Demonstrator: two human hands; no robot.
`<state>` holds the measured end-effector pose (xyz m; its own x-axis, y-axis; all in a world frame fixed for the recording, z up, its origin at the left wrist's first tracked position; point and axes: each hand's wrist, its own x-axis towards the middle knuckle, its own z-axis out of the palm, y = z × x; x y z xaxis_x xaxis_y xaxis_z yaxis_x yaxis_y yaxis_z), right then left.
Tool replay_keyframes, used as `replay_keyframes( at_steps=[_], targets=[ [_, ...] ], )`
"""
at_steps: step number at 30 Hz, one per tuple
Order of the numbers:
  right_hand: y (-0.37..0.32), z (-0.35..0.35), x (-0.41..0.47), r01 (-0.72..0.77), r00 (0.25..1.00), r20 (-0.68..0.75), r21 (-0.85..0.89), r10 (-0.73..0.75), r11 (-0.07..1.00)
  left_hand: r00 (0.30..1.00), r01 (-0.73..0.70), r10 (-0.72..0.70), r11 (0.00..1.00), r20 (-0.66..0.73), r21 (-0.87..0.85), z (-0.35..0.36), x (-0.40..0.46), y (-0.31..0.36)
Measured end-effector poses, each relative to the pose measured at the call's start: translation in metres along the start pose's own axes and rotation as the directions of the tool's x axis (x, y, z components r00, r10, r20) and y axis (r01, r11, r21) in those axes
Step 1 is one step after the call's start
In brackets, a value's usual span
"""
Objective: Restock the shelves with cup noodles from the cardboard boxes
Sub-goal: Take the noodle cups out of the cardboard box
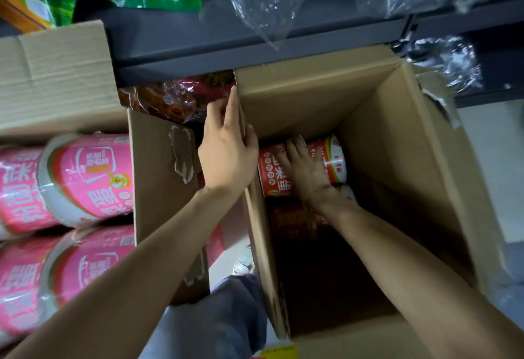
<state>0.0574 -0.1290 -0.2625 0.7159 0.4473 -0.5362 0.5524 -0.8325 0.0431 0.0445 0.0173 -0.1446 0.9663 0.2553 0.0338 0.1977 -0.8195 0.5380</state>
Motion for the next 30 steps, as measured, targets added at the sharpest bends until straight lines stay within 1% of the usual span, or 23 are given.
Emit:
replay_keyframes(
  at_steps=[2, 4, 6, 7, 8, 9, 10, 11, 12, 13, 14, 16, 18, 19, 20, 21, 23, 24, 26, 27, 28, 29, 30],
  targets=[
    [0.005, -0.024, -0.029, 0.018, 0.998, -0.054, 0.001, -0.018, 1.0, 1.0, -0.003, 0.002, 0.999, 0.008, 0.037, -0.004, -0.001, 0.001],
    [0.013, -0.049, -0.058, 0.033, 0.991, -0.128, -0.008, -0.034, 0.999, 0.999, -0.008, 0.002, 0.992, 0.051, 0.127, -0.011, -0.004, 0.005],
    [0.023, -0.074, -0.087, 0.053, 0.971, -0.228, -0.068, -0.068, 0.996, 0.994, -0.037, 0.015, 0.979, 0.11, 0.202, -0.023, -0.009, 0.011],
    [0.029, -0.085, -0.1, 0.06, 0.949, -0.3, -0.128, -0.096, 0.99, 0.99, -0.071, 0.046, 0.98, 0.135, 0.184, -0.031, -0.011, 0.015],
    [0.035, -0.096, -0.115, 0.058, 0.921, -0.368, -0.191, -0.127, 0.98, 0.982, -0.109, 0.089, 0.987, 0.166, 0.115, -0.04, -0.012, 0.02],
    [0.04, -0.106, -0.13, 0.051, 0.887, -0.431, -0.26, -0.163, 0.964, 0.966, -0.129, 0.124, 0.992, 0.226, 0.006, -0.05, -0.013, 0.026],
    [0.045, -0.116, -0.144, 0.046, 0.843, -0.492, -0.333, -0.215, 0.942, 0.933, -0.105, 0.14, 0.987, 0.331, -0.121, -0.061, -0.013, 0.033],
    [0.051, -0.126, -0.157, 0.034, 0.791, -0.545, -0.417, -0.279, 0.908, 0.869, -0.035, 0.155, 0.966, 0.47, -0.255, -0.075, -0.012, 0.04],
    [0.056, -0.139, -0.169, 0.016, 0.735, -0.583, -0.498, -0.348, 0.867, 0.787, 0.066, 0.189, 0.92, 0.587, -0.386, -0.089, -0.012, 0.048],
    [0.061, -0.154, -0.182, -0.001, 0.684, -0.601, -0.568, -0.414, 0.823, 0.717, 0.171, 0.236, 0.853, 0.656, -0.493, -0.104, -0.012, 0.056],
    [0.065, -0.169, -0.194, -0.008, 0.639, -0.609, -0.617, -0.47, 0.787, 0.678, 0.238, 0.279, 0.792, 0.68, -0.562, -0.116, -0.012, 0.06],
    [0.071, -0.202, -0.217, -0.006, 0.612, -0.581, -0.682, -0.536, 0.732, 0.64, 0.294, 0.356, 0.705, 0.681, -0.645, -0.14, -0.017, 0.071],
    [0.068, -0.238, -0.24, -0.035, 0.583, -0.555, -0.747, -0.594, 0.664, 0.668, 0.298, 0.384, 0.647, 0.638, -0.702, -0.166, -0.024, 0.081],
    [0.069, -0.248, -0.244, -0.039, 0.578, -0.545, -0.761, -0.607, 0.647, 0.688, 0.313, 0.38, 0.613, 0.618, -0.726, -0.17, -0.027, 0.082],
    [0.066, -0.262, -0.252, -0.028, 0.574, -0.543, -0.761, -0.613, 0.648, 0.718, 0.295, 0.388, 0.582, 0.578, -0.758, -0.18, -0.03, 0.084],
    [0.057, -0.276, -0.261, -0.004, 0.578, -0.548, -0.743, -0.604, 0.669, 0.747, 0.272, 0.397, 0.549, 0.533, -0.79, -0.193, -0.034, 0.085],
    [0.039, -0.301, -0.273, 0.027, 0.592, -0.597, -0.656, -0.541, 0.754, 0.809, 0.23, 0.382, 0.495, 0.447, -0.838, -0.219, -0.041, 0.085],
    [0.029, -0.311, -0.276, 0.027, 0.577, -0.636, -0.613, -0.512, 0.79, 0.846, 0.197, 0.358, 0.478, 0.395, -0.856, -0.234, -0.043, 0.084],
    [0.011, -0.328, -0.279, 0.009, 0.501, -0.739, -0.516, -0.451, 0.856, 0.917, 0.133, 0.281, 0.455, 0.284, -0.88, -0.265, -0.045, 0.084],
    [0.003, -0.335, -0.28, -0.004, 0.434, -0.797, -0.468, -0.42, 0.884, 0.947, 0.097, 0.228, 0.466, 0.225, -0.879, -0.28, -0.045, 0.085],
    [-0.004, -0.342, -0.28, -0.004, 0.349, -0.861, -0.396, -0.37, 0.918, 0.971, 0.047, 0.18, 0.494, 0.154, -0.868, -0.293, -0.044, 0.086],
    [-0.01, -0.347, -0.279, 0.017, 0.261, -0.922, -0.292, -0.286, 0.956, 0.987, -0.005, 0.138, 0.517, 0.078, -0.856, -0.305, -0.042, 0.087],
    [-0.015, -0.354, -0.279, 0.063, 0.187, -0.969, -0.154, -0.163, 0.986, 0.995, -0.049, 0.101, 0.53, 0.006, -0.846, -0.315, -0.039, 0.09]
  ],
)
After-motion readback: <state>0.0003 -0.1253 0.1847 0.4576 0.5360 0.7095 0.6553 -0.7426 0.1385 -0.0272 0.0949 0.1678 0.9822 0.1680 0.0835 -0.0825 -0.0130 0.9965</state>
